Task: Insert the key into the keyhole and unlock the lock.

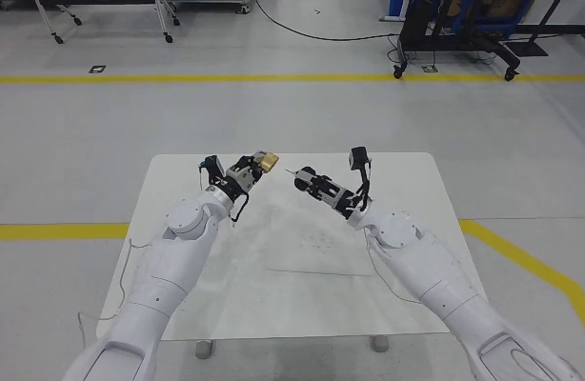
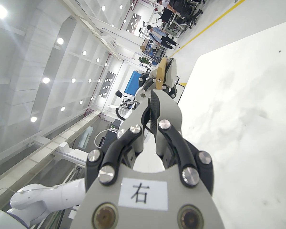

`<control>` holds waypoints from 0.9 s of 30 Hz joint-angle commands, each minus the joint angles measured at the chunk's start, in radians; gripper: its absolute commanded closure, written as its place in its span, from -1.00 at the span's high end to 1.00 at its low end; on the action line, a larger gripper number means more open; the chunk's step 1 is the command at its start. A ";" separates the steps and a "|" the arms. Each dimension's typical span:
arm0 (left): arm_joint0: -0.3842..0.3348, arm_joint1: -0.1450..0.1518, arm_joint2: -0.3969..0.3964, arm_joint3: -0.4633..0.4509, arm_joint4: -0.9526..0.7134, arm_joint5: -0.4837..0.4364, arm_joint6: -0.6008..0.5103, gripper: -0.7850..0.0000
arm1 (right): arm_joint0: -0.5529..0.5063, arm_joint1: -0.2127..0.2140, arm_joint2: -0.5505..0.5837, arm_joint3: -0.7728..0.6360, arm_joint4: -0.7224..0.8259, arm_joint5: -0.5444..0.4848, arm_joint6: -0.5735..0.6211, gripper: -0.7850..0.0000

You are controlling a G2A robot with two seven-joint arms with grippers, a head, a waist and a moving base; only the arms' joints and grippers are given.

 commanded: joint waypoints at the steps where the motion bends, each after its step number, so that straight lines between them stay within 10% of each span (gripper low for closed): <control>1: 0.000 0.000 0.000 0.000 0.000 0.000 0.000 -1.00 | -0.001 0.000 0.001 -0.001 0.005 -0.001 0.003 -1.00; 21: 0.000 0.000 0.000 0.000 0.000 0.000 0.000 -1.00 | -0.021 -0.003 0.004 -0.045 -0.049 0.075 -0.022 -1.00; 27: 0.056 -0.013 0.054 -0.142 0.070 -0.002 0.099 -1.00 | -0.014 -0.011 0.010 -0.042 -0.063 0.106 -0.027 -1.00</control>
